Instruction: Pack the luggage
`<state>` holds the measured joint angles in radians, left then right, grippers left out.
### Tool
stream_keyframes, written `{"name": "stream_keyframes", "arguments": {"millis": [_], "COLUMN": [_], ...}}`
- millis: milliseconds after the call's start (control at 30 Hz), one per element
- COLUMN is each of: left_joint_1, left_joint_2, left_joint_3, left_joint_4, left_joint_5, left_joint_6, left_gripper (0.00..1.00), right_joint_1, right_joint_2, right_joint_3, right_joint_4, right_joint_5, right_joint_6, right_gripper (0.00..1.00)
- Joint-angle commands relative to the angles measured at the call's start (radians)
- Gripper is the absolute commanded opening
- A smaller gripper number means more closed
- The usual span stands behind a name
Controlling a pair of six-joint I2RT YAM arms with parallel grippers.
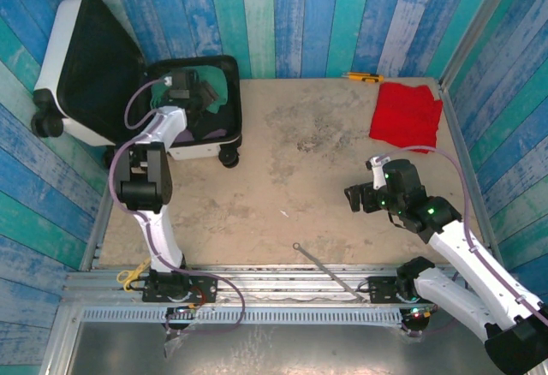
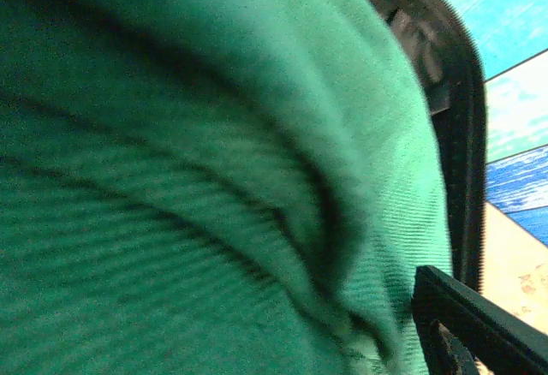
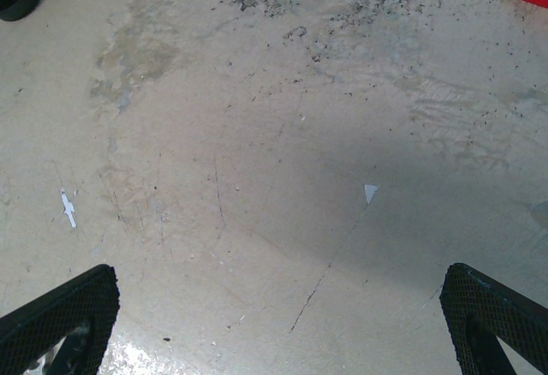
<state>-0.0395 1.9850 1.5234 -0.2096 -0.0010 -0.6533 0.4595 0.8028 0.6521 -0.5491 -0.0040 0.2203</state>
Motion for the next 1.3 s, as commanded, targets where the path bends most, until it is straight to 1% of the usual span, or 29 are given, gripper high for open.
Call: {"name": "stream_keyframes", "arguments": {"millis": [0,267,433,567,800,867,1000,1033,1067,1100,1133,1167,1267], "left_joint_1": [0.000,0.000,-0.011,-0.034,-0.047,-0.047,-0.046,-0.047,-0.047,-0.047,-0.046,-0.046,-0.049], "left_joint_2": [0.042,0.061,0.082,0.092,0.051,0.030,-0.030,-0.043,-0.059,-0.073,-0.087,-0.104,-0.176], "left_joint_3": [0.014,0.004,0.008,0.000,-0.056,-0.058,-0.101,-0.124,-0.153,-0.183,-0.210,-0.249,-0.375], "left_joint_4": [-0.020,-0.005,0.014,0.039,0.166,0.181,0.231,0.261,0.297,0.326,0.353,0.389,0.516], "left_joint_5": [0.009,0.024,0.077,0.135,0.245,0.261,0.290,0.306,0.321,0.336,0.349,0.364,0.386], "left_joint_6": [0.003,-0.012,-0.068,-0.136,-0.298,-0.328,-0.427,-0.462,-0.502,-0.552,-0.593,-0.642,-0.768], "left_gripper": [0.85,0.85,0.82,0.78,0.55,0.51,0.33,0.31,0.32,0.36,0.44,0.49,0.56], "right_joint_1": [-0.002,-0.003,-0.003,-0.003,-0.002,-0.002,-0.003,-0.003,-0.004,-0.003,-0.002,-0.003,-0.003], "right_joint_2": [0.000,0.003,0.003,-0.003,-0.018,-0.025,-0.029,-0.031,-0.031,-0.032,-0.035,-0.038,-0.045], "right_joint_3": [-0.018,-0.017,-0.017,-0.017,-0.019,-0.019,-0.021,-0.022,-0.022,-0.021,-0.021,-0.021,-0.022], "right_joint_4": [0.008,0.009,0.008,0.008,0.008,0.008,0.010,0.009,0.009,0.009,0.009,0.010,0.009], "right_joint_5": [0.003,0.001,0.002,0.002,-0.001,-0.001,-0.001,-0.001,-0.002,-0.004,-0.004,-0.005,-0.004], "right_joint_6": [0.007,0.007,0.007,0.007,0.008,0.008,0.008,0.008,0.008,0.008,0.008,0.010,0.010], "right_gripper": [1.00,1.00,1.00,1.00,1.00,1.00,1.00,1.00,1.00,1.00,1.00,1.00,1.00]}}
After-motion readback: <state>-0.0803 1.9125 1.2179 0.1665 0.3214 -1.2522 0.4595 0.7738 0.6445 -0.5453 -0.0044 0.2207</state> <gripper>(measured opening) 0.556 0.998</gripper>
